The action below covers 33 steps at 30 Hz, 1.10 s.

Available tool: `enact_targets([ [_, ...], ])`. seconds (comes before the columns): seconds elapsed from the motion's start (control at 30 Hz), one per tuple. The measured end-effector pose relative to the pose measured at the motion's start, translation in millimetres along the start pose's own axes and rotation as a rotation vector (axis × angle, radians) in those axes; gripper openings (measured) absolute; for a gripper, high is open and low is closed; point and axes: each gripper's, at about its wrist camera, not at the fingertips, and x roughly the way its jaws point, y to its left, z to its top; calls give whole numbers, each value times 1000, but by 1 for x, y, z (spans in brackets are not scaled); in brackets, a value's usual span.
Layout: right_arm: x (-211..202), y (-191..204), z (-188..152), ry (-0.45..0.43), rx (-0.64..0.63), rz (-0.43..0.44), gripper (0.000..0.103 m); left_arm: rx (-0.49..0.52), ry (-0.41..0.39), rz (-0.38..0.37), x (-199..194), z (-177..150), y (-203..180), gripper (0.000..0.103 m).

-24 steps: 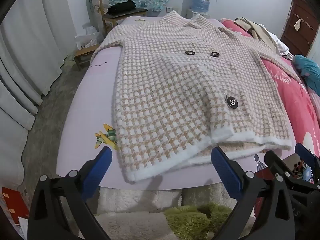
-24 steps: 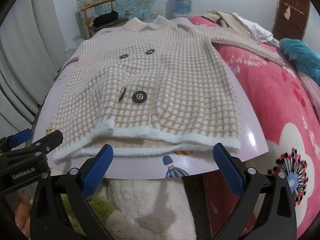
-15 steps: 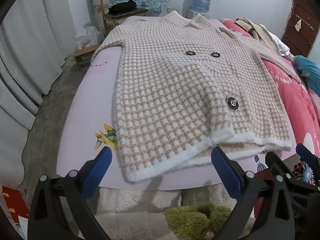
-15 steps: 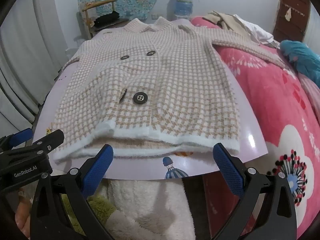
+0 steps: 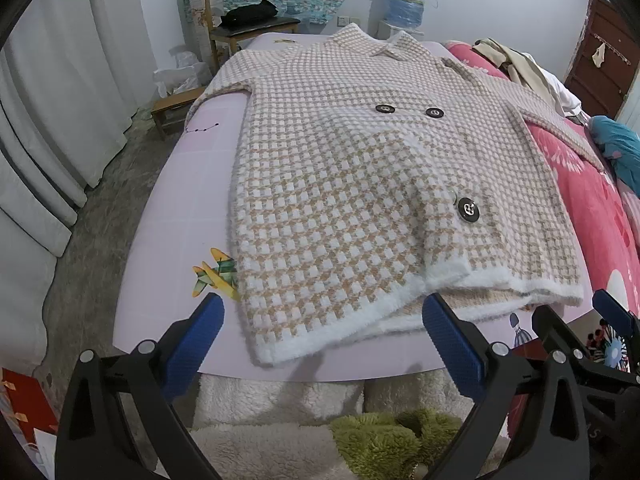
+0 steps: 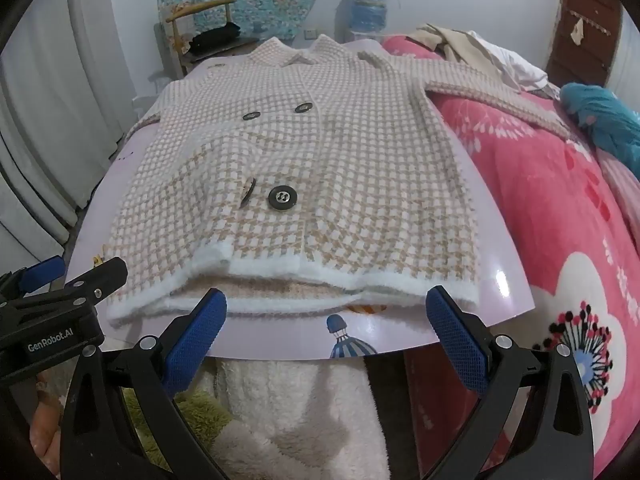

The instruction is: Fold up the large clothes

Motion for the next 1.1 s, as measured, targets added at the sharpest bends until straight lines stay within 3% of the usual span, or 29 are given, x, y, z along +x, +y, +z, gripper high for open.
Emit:
enact_targets([
  [1.1,-2,1,-1,1,-4,-27,96,-10,1,-14,-1,-2,7,98],
])
